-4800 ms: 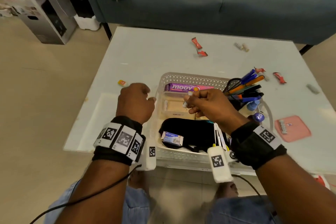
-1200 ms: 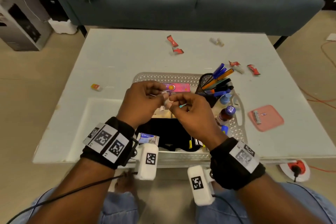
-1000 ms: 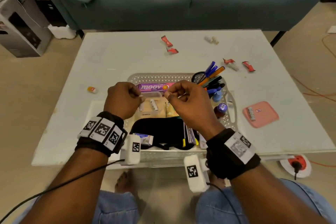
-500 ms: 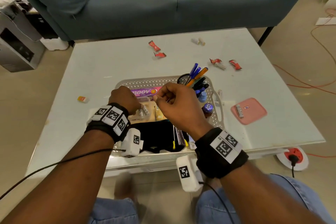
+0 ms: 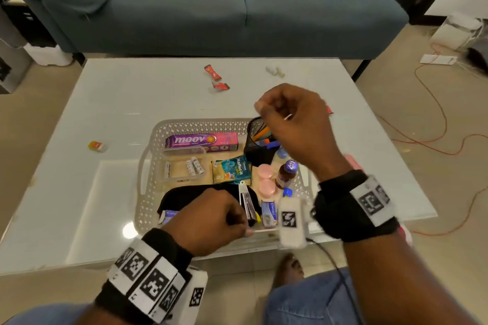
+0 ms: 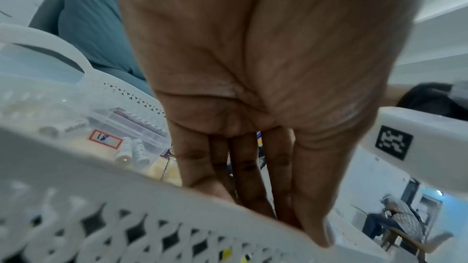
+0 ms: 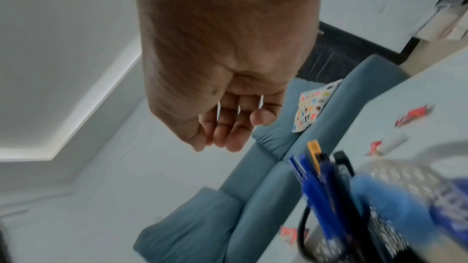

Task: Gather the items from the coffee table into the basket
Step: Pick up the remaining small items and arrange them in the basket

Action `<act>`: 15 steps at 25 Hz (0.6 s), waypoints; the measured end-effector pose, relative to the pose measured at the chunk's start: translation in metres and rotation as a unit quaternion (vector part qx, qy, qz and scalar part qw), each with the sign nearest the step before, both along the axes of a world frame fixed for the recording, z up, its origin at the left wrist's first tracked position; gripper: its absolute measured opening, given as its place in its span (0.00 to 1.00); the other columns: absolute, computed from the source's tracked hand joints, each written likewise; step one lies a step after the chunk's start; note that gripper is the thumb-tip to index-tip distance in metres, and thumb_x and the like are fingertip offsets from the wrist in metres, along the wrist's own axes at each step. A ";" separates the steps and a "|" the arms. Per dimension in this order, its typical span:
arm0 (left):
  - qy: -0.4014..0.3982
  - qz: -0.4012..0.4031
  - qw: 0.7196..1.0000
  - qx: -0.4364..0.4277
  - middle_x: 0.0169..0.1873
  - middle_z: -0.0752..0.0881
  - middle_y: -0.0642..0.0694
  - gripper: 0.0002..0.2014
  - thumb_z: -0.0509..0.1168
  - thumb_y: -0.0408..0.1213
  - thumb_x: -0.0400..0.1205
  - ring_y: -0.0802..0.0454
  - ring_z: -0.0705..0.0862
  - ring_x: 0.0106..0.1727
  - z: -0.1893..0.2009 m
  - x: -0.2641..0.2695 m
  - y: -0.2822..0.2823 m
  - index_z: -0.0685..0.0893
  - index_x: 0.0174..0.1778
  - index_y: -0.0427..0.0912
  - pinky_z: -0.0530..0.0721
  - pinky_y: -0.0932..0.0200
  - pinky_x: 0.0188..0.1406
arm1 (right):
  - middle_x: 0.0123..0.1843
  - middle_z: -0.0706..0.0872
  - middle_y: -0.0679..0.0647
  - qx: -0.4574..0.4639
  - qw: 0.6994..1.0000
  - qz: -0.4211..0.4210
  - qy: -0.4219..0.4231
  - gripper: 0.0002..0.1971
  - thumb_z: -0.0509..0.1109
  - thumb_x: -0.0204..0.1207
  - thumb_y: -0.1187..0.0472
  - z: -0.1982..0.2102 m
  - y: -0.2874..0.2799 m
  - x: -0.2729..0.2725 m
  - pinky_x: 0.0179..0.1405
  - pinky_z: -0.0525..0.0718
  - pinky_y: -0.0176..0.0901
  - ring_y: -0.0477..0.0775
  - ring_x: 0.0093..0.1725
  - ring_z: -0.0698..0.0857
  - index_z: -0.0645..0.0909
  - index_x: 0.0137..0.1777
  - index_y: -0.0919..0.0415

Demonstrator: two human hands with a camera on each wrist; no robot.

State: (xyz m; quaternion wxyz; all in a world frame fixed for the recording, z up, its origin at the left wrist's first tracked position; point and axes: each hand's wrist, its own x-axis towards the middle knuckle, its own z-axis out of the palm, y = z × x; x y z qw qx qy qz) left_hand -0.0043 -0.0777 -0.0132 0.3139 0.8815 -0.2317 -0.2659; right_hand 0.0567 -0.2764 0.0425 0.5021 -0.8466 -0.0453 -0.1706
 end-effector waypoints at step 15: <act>0.069 -0.043 0.997 -0.017 0.40 0.94 0.56 0.08 0.78 0.47 0.77 0.65 0.90 0.41 -0.014 0.019 0.002 0.95 0.44 0.47 0.86 0.67 0.43 | 0.80 0.77 0.60 -0.380 0.851 -0.117 0.344 0.30 0.74 0.81 0.45 -0.106 -0.147 0.162 0.78 0.75 0.58 0.66 0.77 0.77 0.77 0.79 0.58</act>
